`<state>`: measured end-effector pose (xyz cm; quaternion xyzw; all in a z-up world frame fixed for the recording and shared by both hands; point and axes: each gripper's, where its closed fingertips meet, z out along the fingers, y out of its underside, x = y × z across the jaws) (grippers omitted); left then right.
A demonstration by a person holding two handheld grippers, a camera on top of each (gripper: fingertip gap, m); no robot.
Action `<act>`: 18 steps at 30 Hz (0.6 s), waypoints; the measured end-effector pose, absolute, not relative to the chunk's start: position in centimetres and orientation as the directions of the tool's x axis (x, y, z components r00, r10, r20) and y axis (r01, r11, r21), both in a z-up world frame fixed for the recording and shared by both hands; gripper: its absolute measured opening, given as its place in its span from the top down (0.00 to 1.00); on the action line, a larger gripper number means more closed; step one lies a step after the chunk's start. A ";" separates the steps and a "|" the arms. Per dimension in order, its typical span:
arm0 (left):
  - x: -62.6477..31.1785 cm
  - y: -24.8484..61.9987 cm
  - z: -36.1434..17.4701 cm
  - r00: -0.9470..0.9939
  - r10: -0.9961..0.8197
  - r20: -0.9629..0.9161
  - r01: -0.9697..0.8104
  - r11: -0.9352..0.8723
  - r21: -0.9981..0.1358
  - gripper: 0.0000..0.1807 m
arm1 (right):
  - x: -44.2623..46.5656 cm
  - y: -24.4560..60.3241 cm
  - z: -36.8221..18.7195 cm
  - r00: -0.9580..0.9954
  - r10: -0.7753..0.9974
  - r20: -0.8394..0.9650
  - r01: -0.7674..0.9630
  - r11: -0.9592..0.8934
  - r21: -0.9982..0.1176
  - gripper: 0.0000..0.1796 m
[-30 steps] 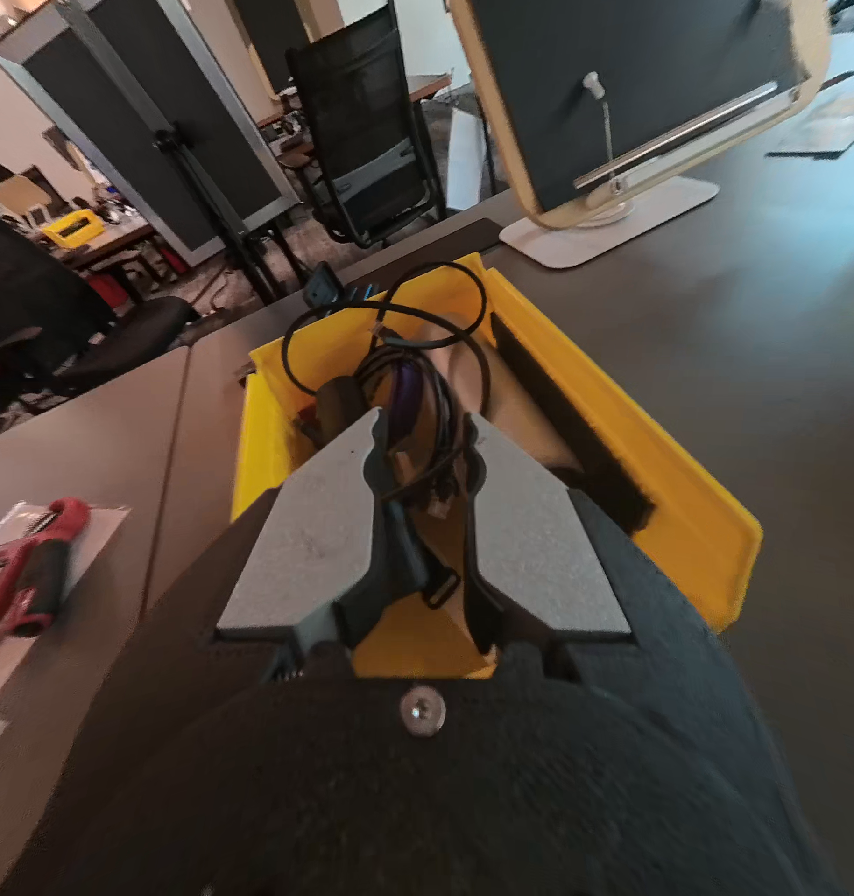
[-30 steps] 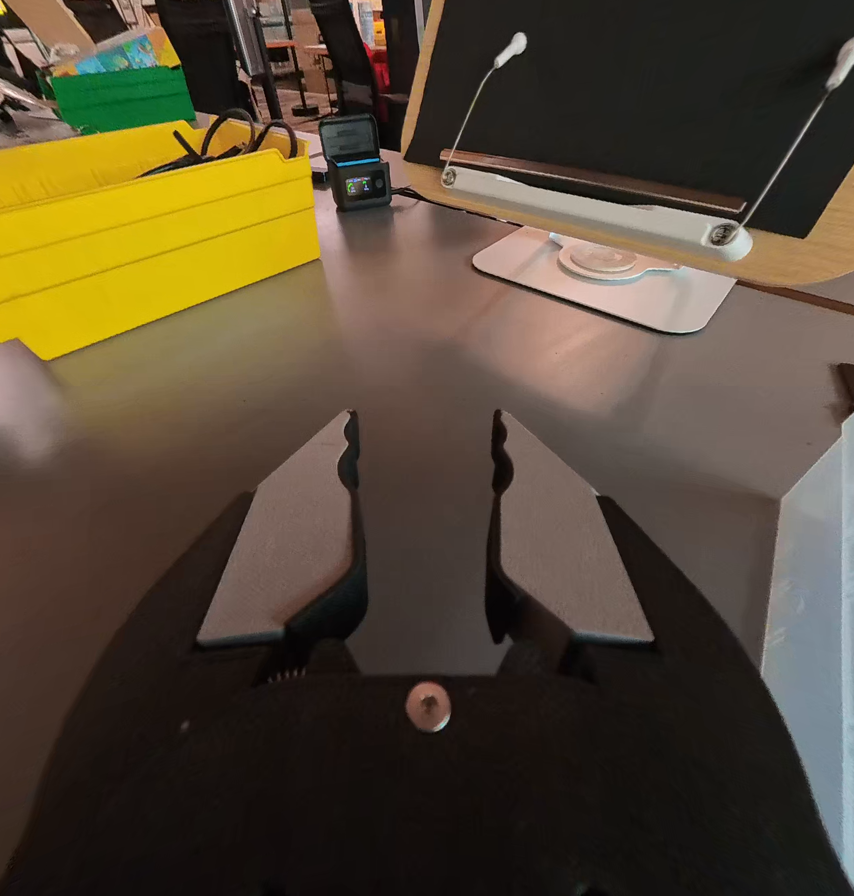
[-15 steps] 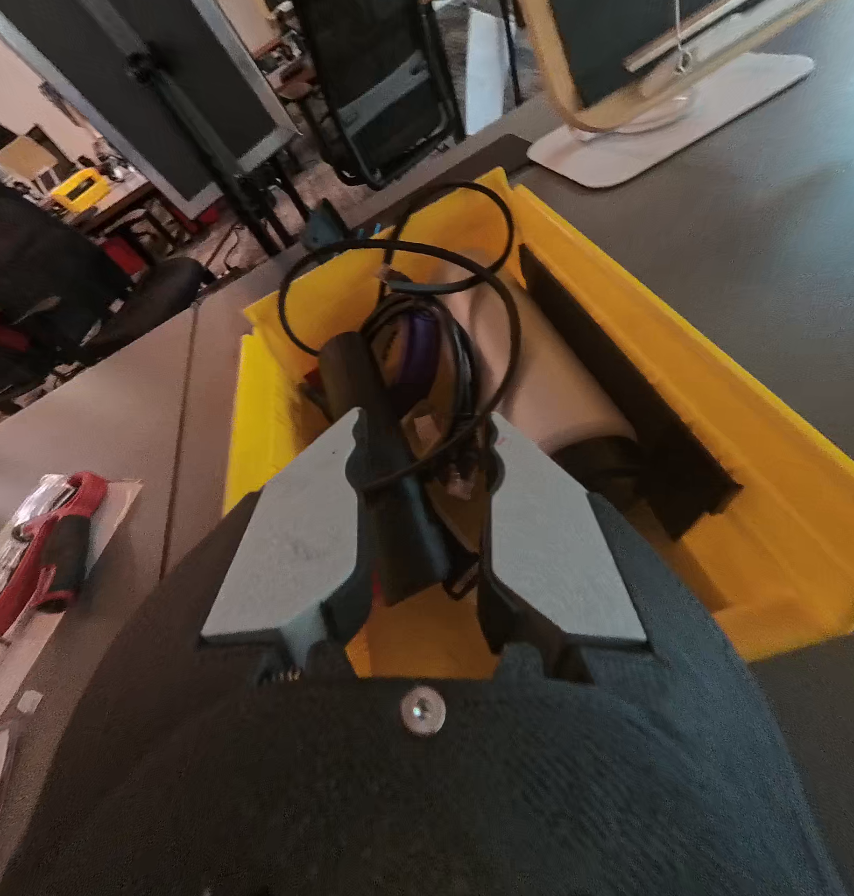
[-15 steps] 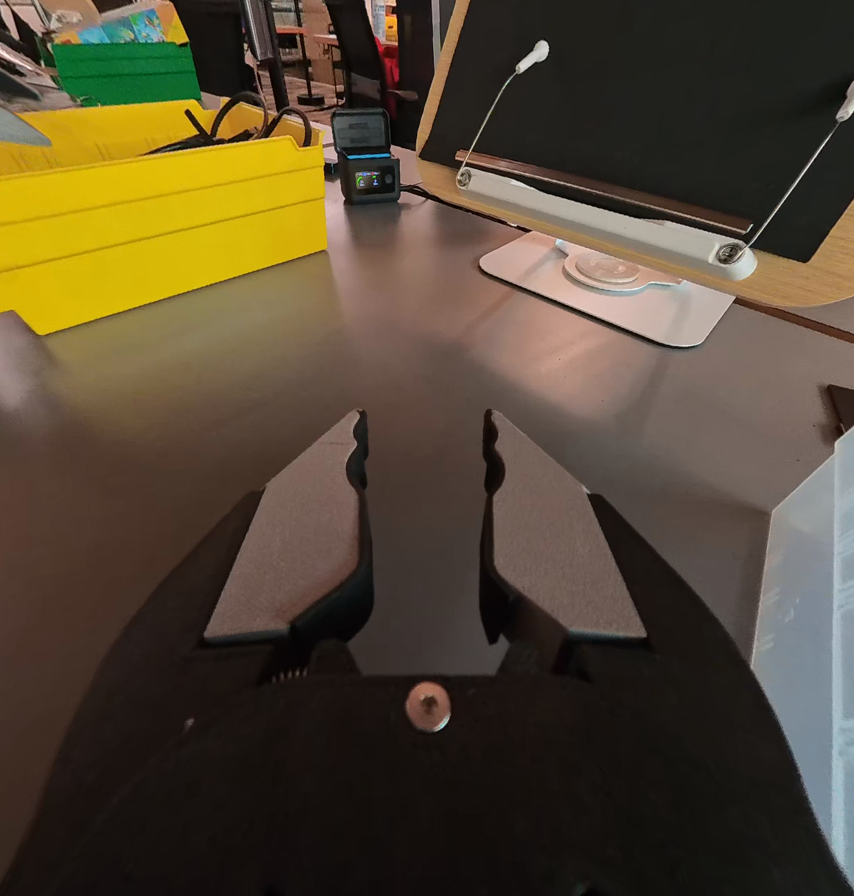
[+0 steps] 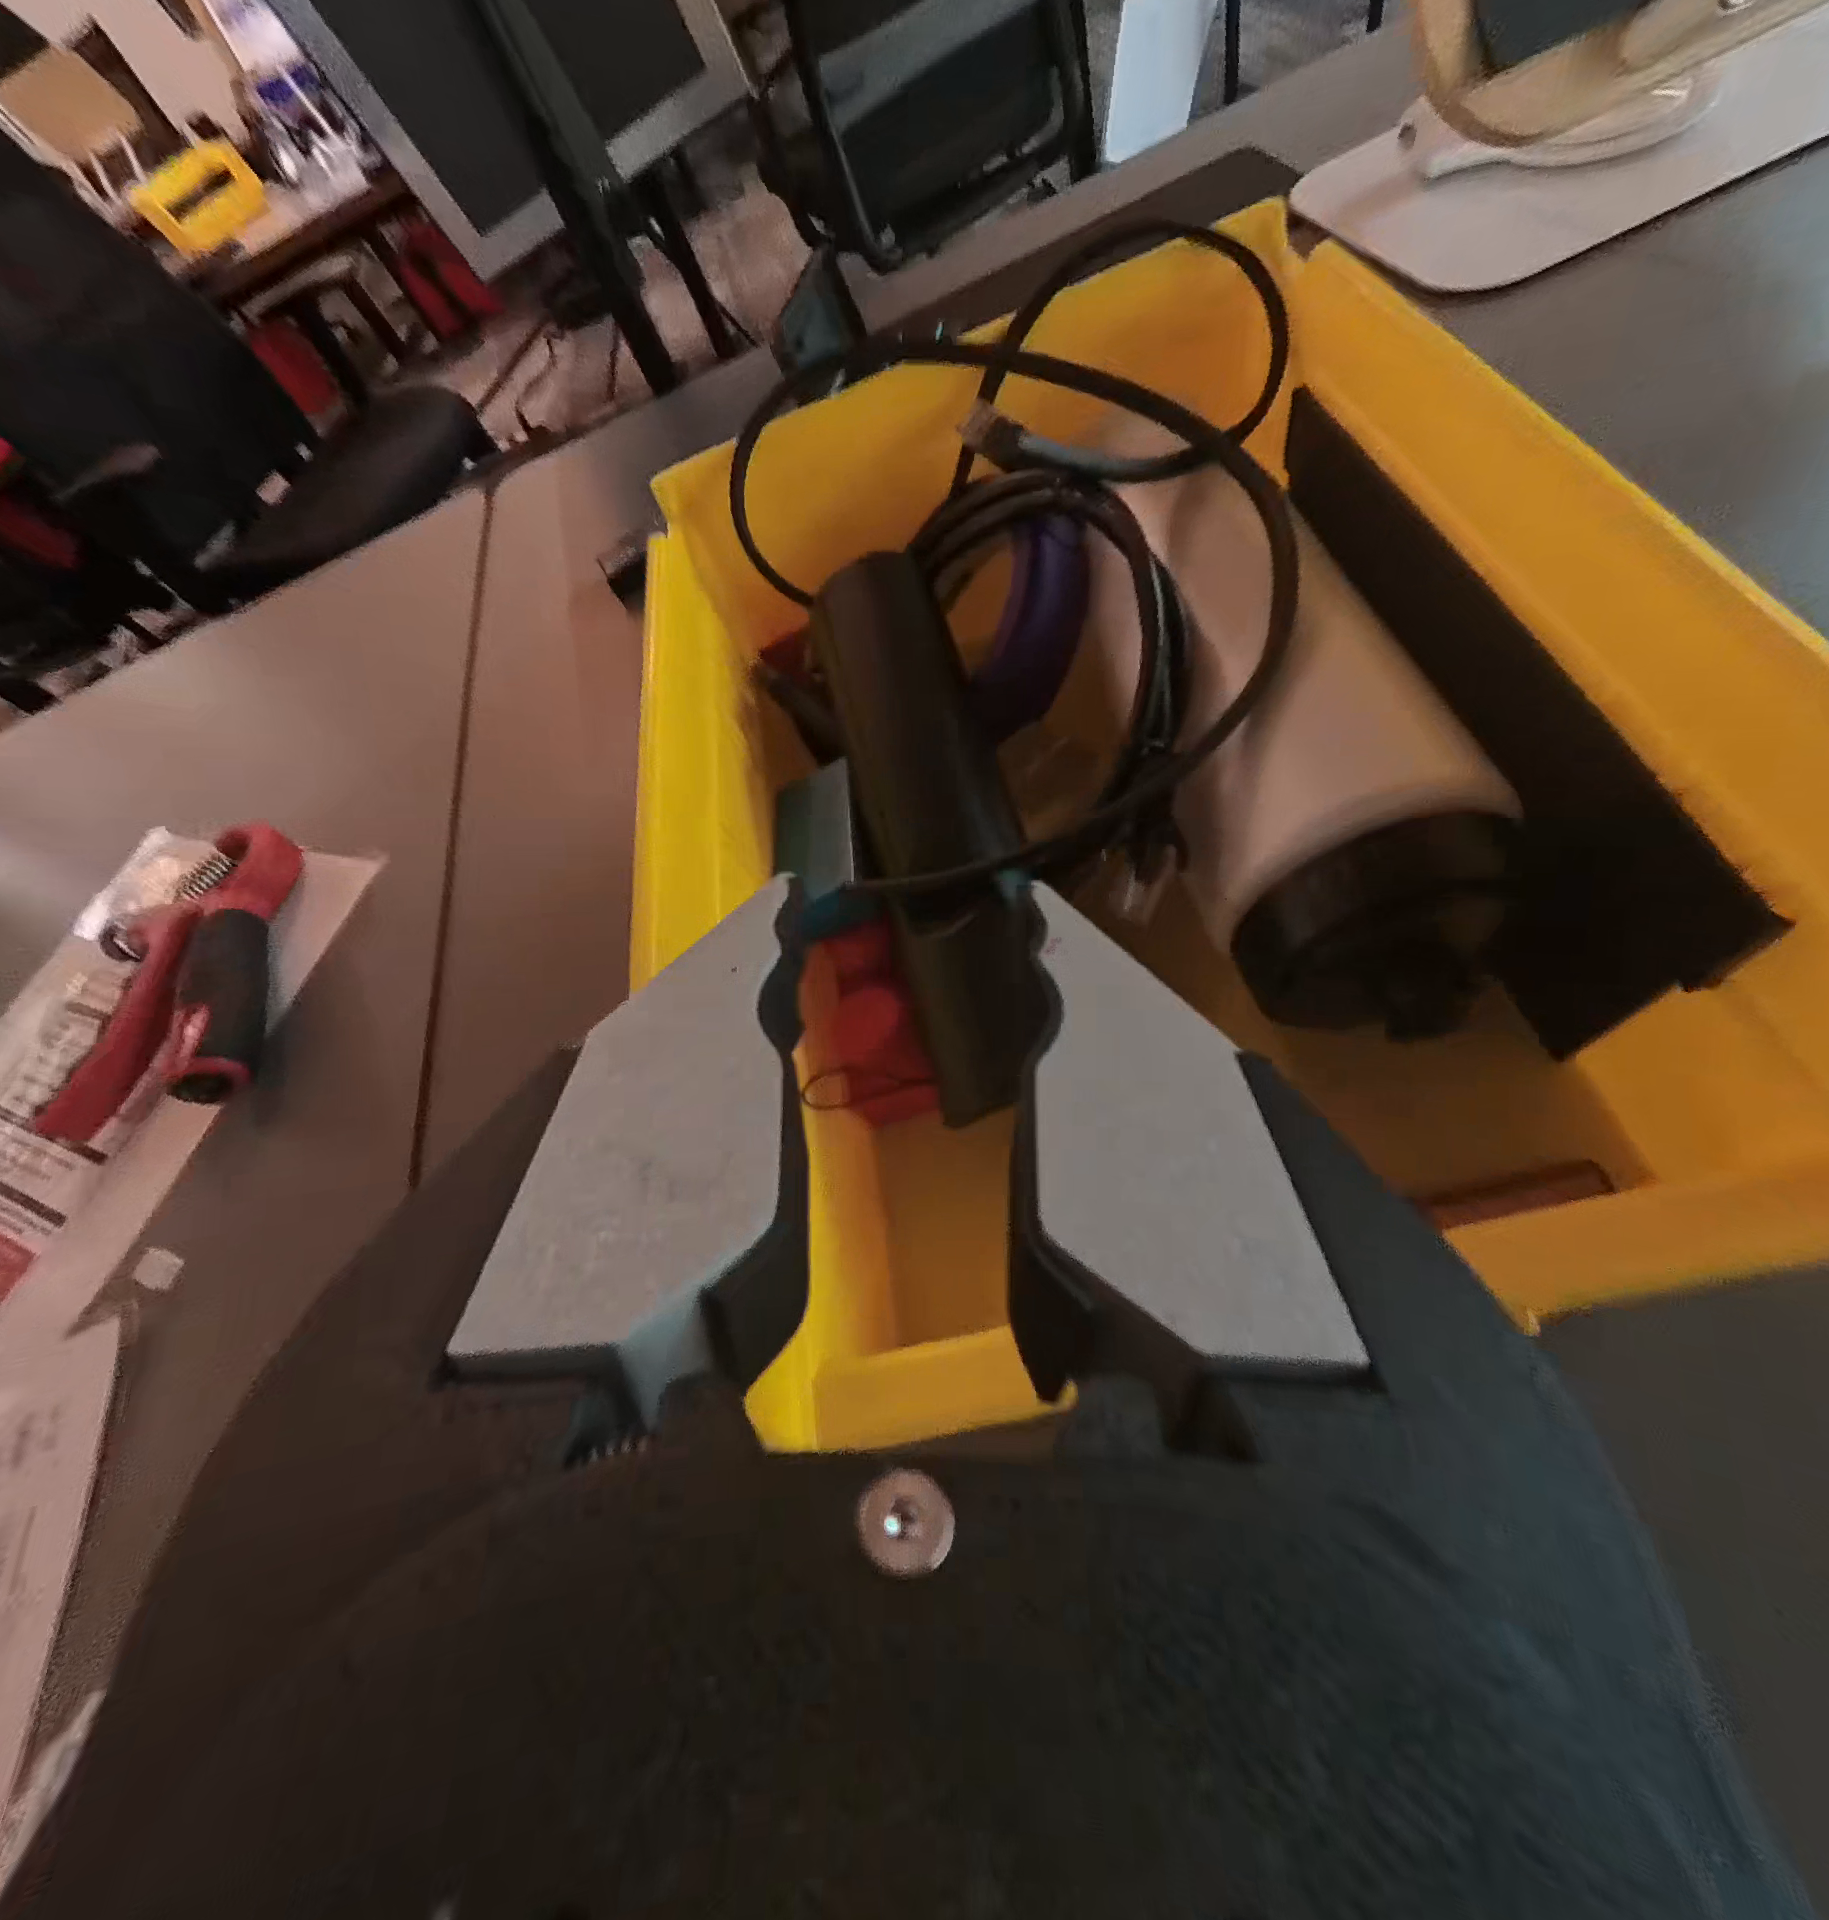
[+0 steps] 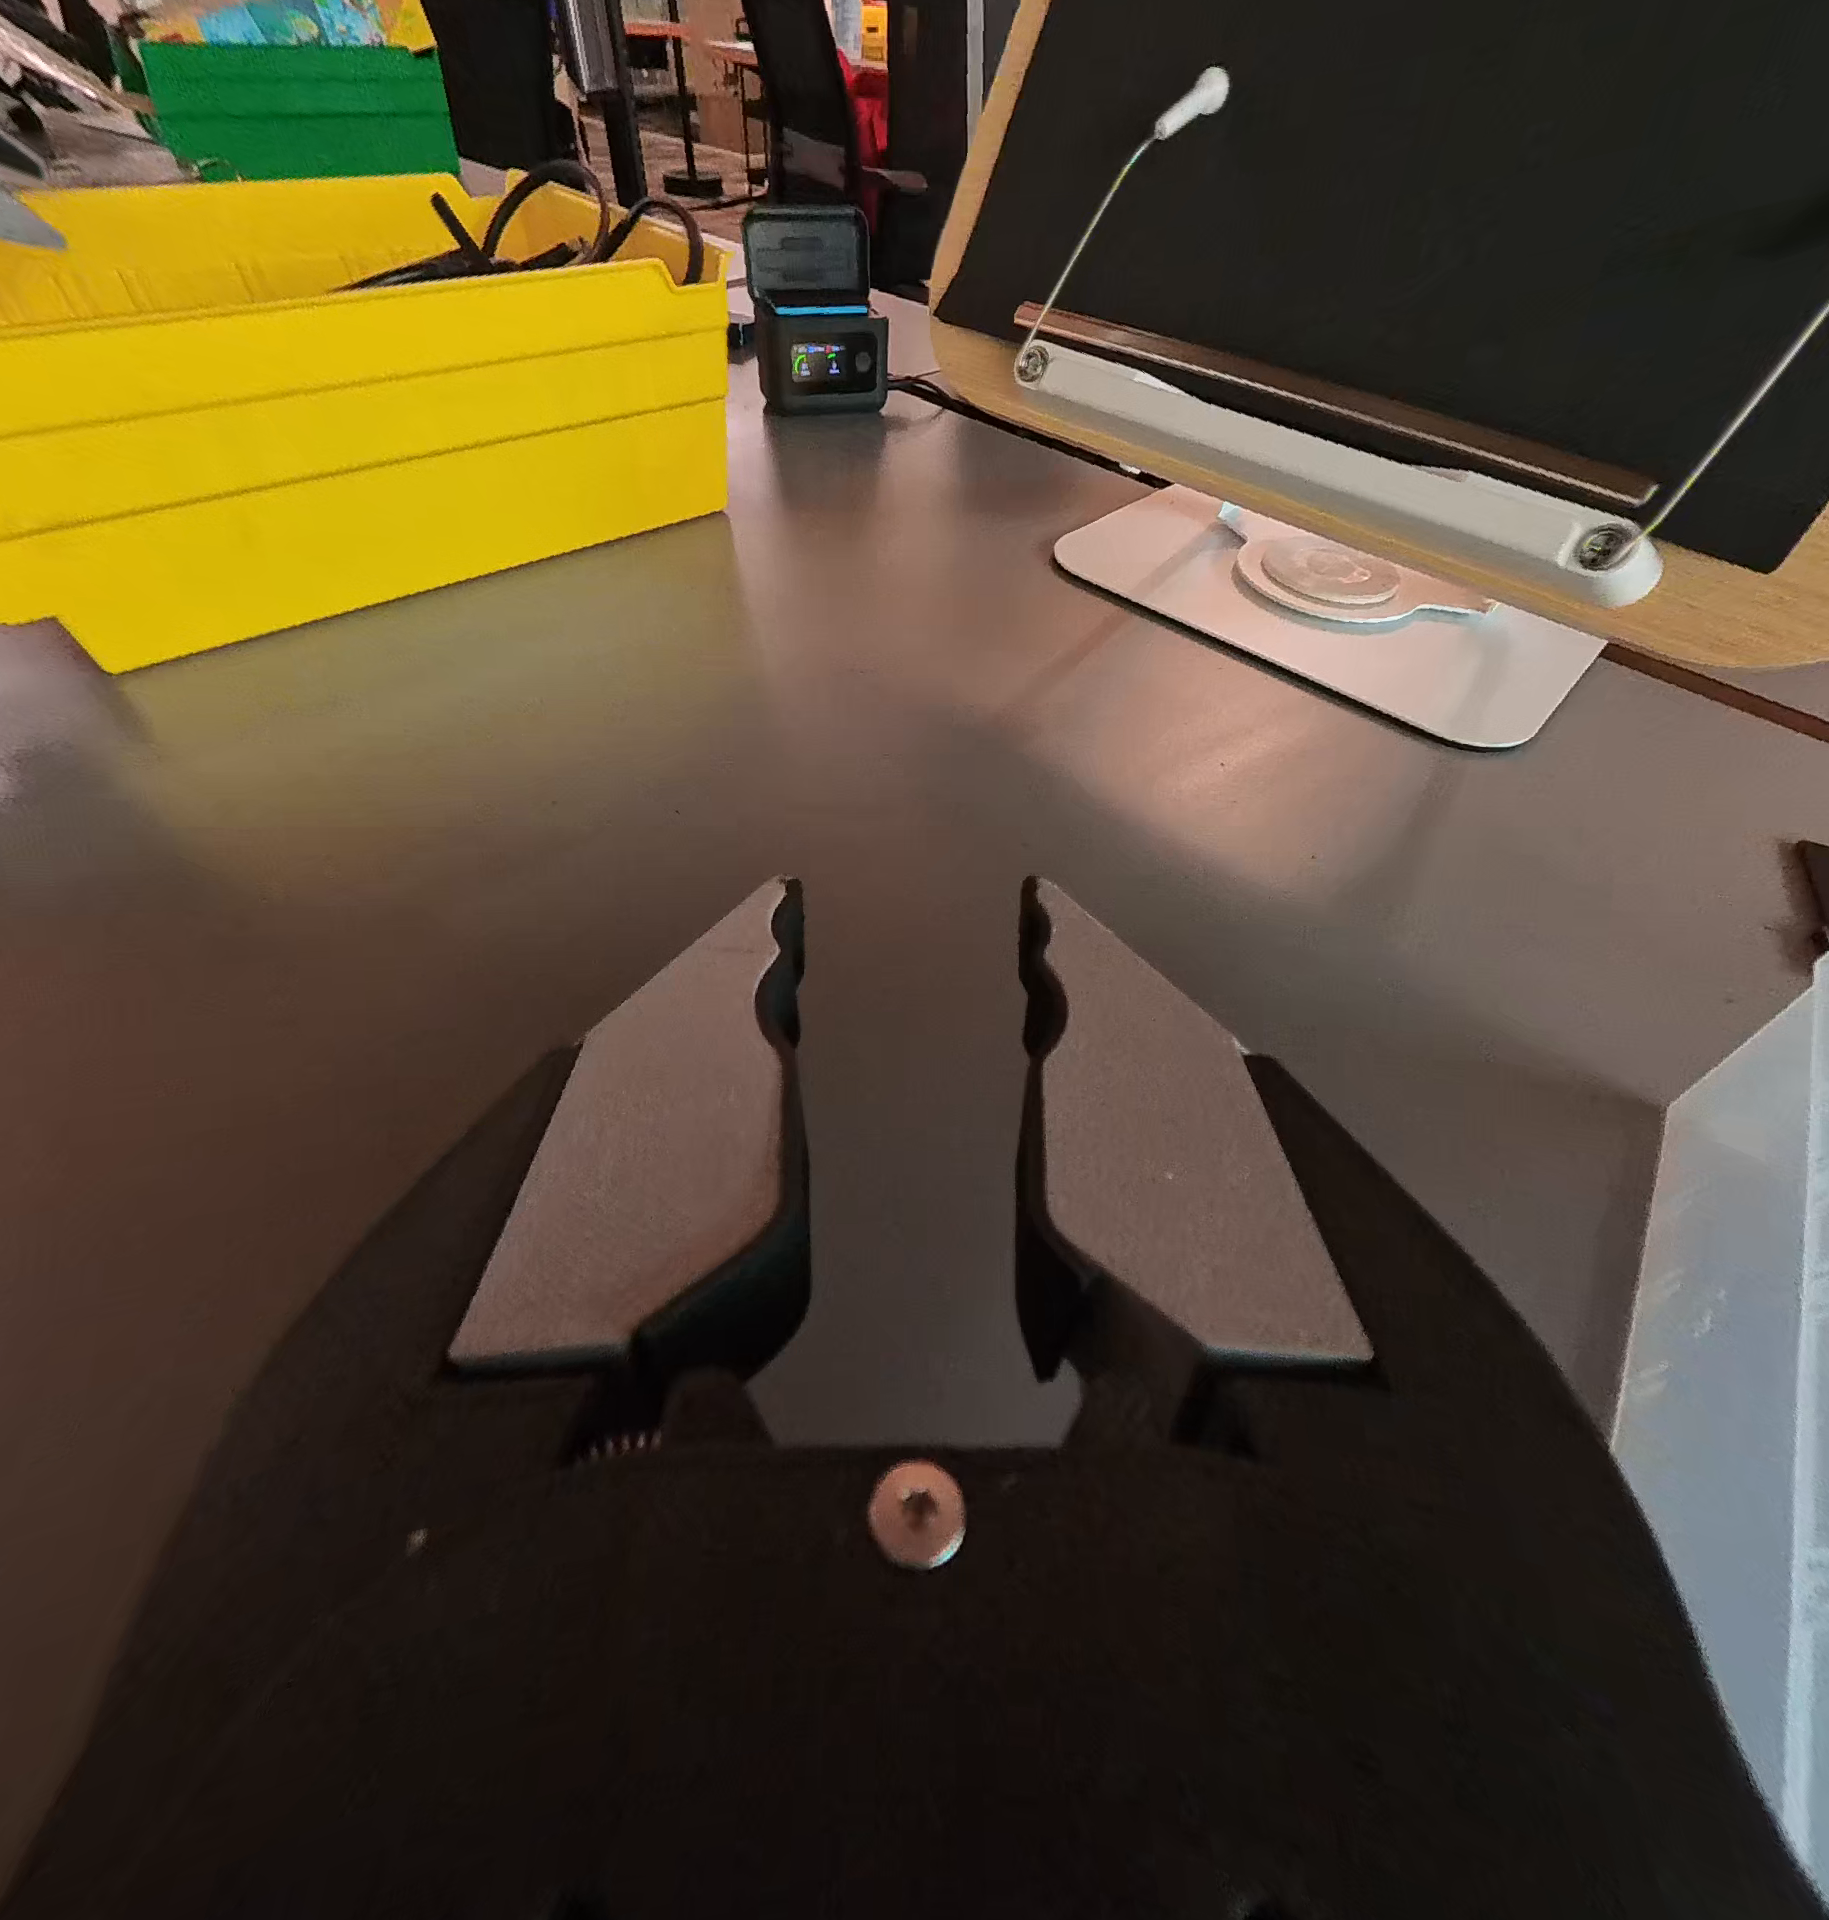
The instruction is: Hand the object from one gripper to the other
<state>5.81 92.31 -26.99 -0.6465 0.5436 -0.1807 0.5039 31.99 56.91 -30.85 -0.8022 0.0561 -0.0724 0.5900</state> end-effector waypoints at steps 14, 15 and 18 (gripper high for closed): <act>7.8 90.9 -32.1 0.242 -0.824 -0.512 -0.770 0.158 -0.618 0.66 | 31.8 57.0 -30.9 0.981 -0.177 0.084 0.026 -0.308 -0.951 0.80; 7.7 91.3 -32.4 0.246 -0.806 -0.538 -0.783 0.162 -0.601 0.70 | 31.8 57.0 -31.0 0.980 -0.176 0.090 0.031 -0.311 -0.950 0.81; 7.3 92.4 -33.9 0.232 -0.773 -0.590 -0.834 0.154 -0.530 0.71 | 31.7 57.1 -31.1 0.979 -0.172 0.105 0.045 -0.322 -0.946 0.81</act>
